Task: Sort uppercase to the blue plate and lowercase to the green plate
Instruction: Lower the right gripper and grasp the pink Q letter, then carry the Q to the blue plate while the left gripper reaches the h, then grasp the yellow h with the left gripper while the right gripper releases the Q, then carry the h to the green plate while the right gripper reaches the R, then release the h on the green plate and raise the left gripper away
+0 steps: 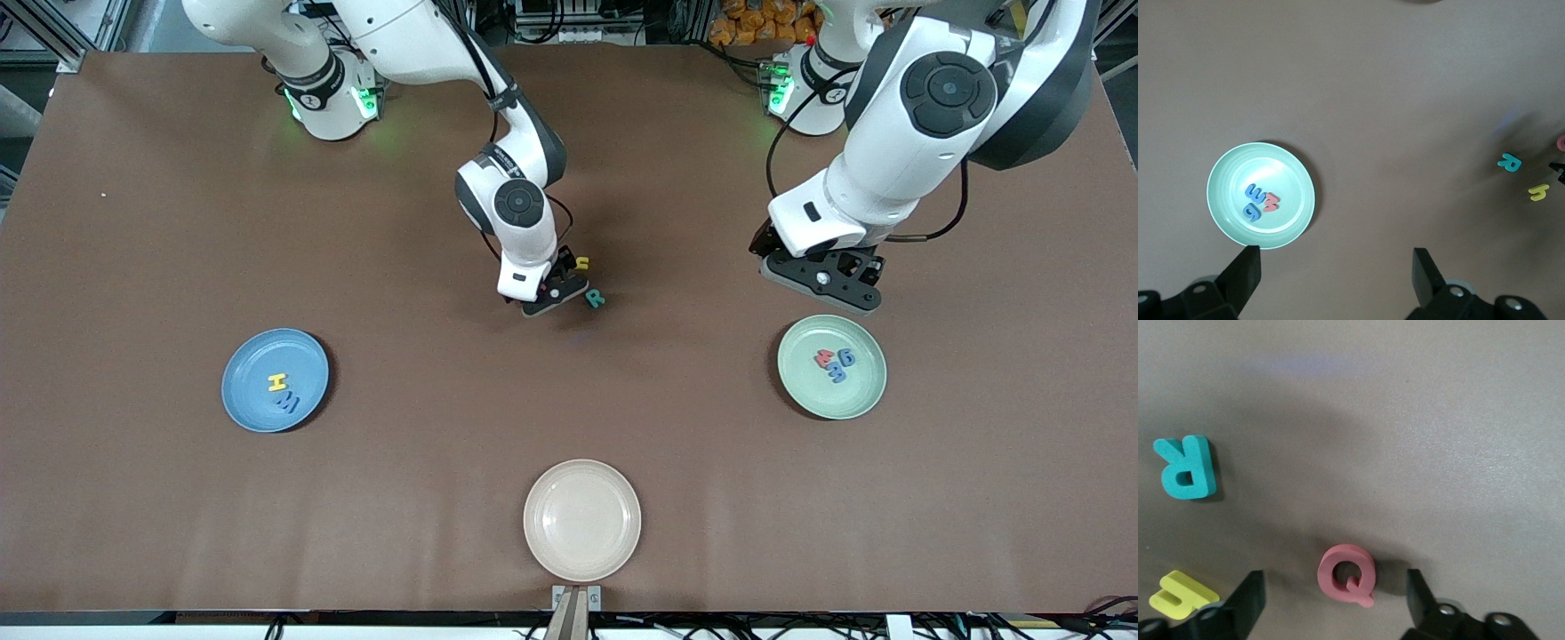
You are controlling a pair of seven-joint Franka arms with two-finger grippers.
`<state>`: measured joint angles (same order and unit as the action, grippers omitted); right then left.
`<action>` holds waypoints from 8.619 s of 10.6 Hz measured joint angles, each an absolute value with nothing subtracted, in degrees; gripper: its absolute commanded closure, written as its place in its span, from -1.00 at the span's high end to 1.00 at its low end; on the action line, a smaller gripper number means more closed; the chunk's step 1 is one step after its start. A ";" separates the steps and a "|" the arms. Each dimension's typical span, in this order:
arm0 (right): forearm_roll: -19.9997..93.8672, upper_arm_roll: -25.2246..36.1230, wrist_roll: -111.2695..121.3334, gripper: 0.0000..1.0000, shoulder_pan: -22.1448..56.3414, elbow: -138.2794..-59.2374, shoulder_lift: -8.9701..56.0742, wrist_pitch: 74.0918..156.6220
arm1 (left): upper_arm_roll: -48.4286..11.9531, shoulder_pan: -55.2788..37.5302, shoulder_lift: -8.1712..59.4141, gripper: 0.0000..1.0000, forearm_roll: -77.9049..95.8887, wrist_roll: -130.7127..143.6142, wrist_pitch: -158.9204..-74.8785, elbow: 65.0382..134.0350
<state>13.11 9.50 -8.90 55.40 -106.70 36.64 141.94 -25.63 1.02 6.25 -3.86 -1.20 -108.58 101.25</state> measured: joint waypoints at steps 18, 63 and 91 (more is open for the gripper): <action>11.40 38.43 7.17 -1.00 52.74 -104.68 32.88 129.89 | -42.84 -5.87 19.49 1.00 -16.52 -1.94 -116.71 105.30; 19.07 37.34 21.92 1.00 36.62 -103.79 33.67 119.45 | -39.26 -16.38 43.43 -1.00 -44.22 -3.63 -136.78 106.83; 25.59 21.57 3.59 1.00 66.33 -80.13 52.80 128.45 | -18.01 7.57 20.01 1.00 -14.74 -7.48 -116.50 100.11</action>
<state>25.59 21.57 3.59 66.33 -80.13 52.80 128.45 -18.01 7.57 20.01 -14.74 -7.48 -116.50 100.11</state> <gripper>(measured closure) 0.000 0.004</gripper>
